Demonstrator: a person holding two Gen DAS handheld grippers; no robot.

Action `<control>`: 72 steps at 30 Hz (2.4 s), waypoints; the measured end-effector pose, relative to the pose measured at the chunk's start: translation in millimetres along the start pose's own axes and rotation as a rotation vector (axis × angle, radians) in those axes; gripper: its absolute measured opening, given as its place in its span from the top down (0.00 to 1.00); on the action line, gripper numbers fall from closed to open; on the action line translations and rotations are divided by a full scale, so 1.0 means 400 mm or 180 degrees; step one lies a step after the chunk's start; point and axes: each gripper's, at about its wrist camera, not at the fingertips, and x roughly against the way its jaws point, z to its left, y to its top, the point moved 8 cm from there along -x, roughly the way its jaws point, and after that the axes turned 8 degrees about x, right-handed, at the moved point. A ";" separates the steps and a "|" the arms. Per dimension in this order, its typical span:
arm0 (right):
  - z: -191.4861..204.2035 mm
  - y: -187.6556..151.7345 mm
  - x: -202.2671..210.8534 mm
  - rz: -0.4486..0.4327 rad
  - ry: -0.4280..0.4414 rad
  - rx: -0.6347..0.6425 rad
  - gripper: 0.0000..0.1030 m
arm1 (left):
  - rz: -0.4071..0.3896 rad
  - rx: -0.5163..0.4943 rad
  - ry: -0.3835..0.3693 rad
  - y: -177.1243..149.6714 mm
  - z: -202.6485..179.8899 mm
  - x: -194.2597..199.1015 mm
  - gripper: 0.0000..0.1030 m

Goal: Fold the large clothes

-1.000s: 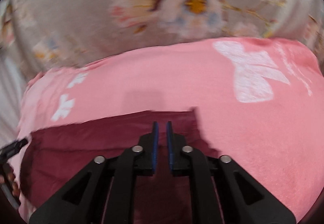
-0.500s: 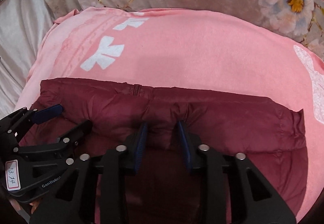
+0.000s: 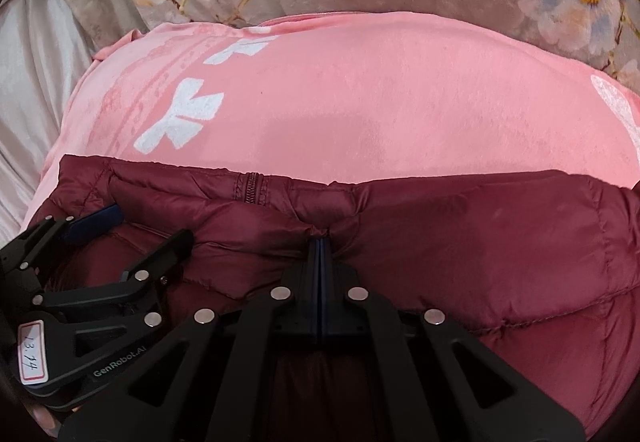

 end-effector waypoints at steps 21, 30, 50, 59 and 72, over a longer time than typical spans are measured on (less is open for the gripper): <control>-0.014 0.001 -0.004 -0.0074 0.0164 -0.0180 1.00 | -0.0029 -0.0049 0.0116 0.004 -0.007 -0.012 0.20; 0.068 -0.063 0.228 -0.0310 0.0009 -0.0079 0.97 | 0.0069 0.0621 -0.0236 -0.058 0.152 0.185 0.19; 0.198 -0.295 0.238 -0.0150 0.0161 -0.0300 0.99 | 0.0477 0.2165 -0.0447 -0.356 0.498 0.351 0.20; 0.187 -0.324 0.304 -0.0108 0.0427 -0.0691 0.98 | 0.0400 0.1923 -0.0347 -0.281 0.393 0.294 0.44; 0.297 -0.383 0.306 0.0081 0.1087 -0.0866 0.99 | -0.0642 0.1331 -0.0882 -0.124 0.308 0.639 0.93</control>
